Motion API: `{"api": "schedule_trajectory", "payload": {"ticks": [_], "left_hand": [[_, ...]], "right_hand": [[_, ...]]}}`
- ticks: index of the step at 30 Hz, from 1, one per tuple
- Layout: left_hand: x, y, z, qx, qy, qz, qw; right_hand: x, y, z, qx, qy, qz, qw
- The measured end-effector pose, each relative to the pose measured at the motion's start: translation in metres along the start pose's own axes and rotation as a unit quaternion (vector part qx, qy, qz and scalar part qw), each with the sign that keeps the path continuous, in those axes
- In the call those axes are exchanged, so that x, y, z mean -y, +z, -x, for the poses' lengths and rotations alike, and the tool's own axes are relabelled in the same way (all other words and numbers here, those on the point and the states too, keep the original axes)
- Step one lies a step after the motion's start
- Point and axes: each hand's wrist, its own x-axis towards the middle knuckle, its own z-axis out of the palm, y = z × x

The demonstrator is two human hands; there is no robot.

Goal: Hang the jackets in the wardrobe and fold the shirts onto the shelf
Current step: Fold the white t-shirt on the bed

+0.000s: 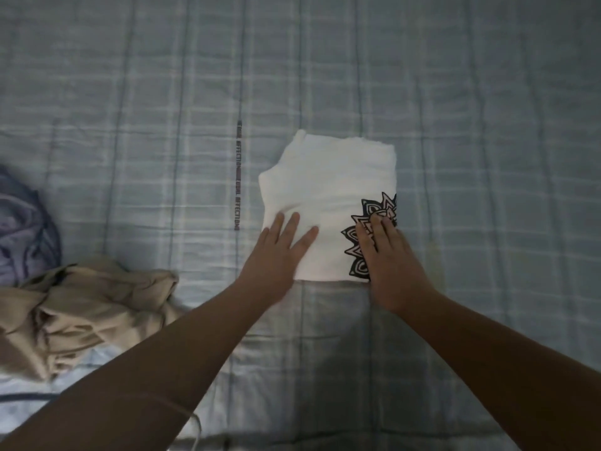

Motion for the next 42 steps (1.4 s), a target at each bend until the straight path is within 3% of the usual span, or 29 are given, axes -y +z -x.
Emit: {"api": "schedule_trajectory", "payload": {"ticks": [9, 15, 19, 25, 26, 28, 29, 31, 33, 35, 37, 39, 42], "left_hand": [[-0.045, -0.023, 0.059, 0.138, -0.012, 0.058, 0.989], [-0.088, -0.028, 0.125, 0.308, 0.004, 0.129, 0.942], [-0.079, -0.059, 0.114, 0.321, -0.032, 0.243, 0.915], [-0.02, -0.115, 0.05, 0.26, -0.104, 0.41, 0.868], [-0.01, -0.118, 0.042, 0.24, -0.125, 0.46, 0.846], [0.005, -0.119, 0.032, 0.192, -0.175, 0.591, 0.763], [0.009, -0.116, 0.028, 0.168, -0.193, 0.65, 0.715], [0.008, -0.109, 0.022, 0.128, -0.213, 0.707, 0.662], [0.003, -0.098, 0.019, 0.093, -0.226, 0.712, 0.658], [-0.006, -0.08, 0.018, 0.047, -0.226, 0.679, 0.697], [-0.016, -0.06, 0.017, -0.019, -0.277, 0.619, 0.734], [-0.03, -0.049, 0.018, -0.094, -0.334, 0.563, 0.75], [-0.05, -0.042, 0.017, -0.157, -0.369, 0.536, 0.743]], "right_hand": [[0.0, 0.003, 0.068, 0.009, -0.022, -0.074, 0.997], [0.006, 0.014, 0.146, 0.18, -0.043, -0.117, 0.976], [-0.004, -0.028, 0.14, 0.189, -0.024, -0.263, 0.946], [-0.037, -0.117, 0.078, 0.177, 0.038, -0.307, 0.934], [-0.043, -0.123, 0.066, 0.158, 0.059, -0.32, 0.932], [-0.056, -0.126, 0.039, 0.124, 0.104, -0.358, 0.92], [-0.062, -0.124, 0.028, 0.122, 0.13, -0.397, 0.9], [-0.073, -0.119, 0.01, 0.142, 0.179, -0.489, 0.842], [-0.08, -0.112, 0.0, 0.183, 0.22, -0.586, 0.758], [-0.085, -0.104, -0.004, 0.209, 0.242, -0.67, 0.67], [-0.085, -0.092, -0.003, 0.196, 0.25, -0.73, 0.605], [-0.08, -0.077, 0.004, 0.171, 0.236, -0.733, 0.615], [-0.059, -0.053, 0.02, 0.087, 0.192, -0.659, 0.722]]}}
